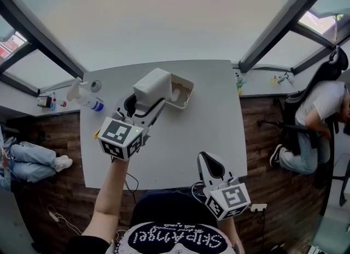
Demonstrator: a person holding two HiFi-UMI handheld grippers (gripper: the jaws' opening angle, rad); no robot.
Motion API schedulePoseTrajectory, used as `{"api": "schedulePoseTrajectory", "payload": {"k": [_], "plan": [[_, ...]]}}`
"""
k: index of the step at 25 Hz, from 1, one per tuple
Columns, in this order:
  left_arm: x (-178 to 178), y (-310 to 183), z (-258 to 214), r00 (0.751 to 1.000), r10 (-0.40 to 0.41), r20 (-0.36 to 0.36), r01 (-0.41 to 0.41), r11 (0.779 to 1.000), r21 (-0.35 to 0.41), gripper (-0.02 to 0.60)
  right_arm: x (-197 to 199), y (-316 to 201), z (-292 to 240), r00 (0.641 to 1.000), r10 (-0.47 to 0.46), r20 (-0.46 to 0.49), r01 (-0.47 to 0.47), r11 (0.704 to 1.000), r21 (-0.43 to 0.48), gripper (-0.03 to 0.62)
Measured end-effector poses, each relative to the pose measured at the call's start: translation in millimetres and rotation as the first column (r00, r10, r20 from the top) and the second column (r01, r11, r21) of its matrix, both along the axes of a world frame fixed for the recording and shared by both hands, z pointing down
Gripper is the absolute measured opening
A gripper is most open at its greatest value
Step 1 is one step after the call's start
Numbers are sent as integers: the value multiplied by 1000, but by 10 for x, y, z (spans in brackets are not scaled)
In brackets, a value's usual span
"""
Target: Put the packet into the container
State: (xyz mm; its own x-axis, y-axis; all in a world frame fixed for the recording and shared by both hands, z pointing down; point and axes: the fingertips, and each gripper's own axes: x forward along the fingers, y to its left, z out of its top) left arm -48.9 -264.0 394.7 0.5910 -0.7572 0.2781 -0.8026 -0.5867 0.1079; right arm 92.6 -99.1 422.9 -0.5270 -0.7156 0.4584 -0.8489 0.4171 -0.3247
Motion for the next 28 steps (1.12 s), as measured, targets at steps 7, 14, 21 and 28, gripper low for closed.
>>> {"api": "schedulePoseTrajectory", "payload": {"k": [7,14,21,28], "plan": [[38,-133,130,1000,14,12,-14,999,-30,281,-50,33,49,1000,-12,-6,12,1000,-15,17],[67,-189,246,999,27,23,-26,998,-58,281,-80,50,38,1000,-10,-4,10,1000,-14,17],[79,-253,431,997,34,63,-28,996,-90,281,-50,80,58,1000,1,-10,-1,1000,-16,17],[178,-297,534,997,56,44,-50,990,-130,282,-23,86,57,1000,19,-5,-20,1000,-22,17]]}}
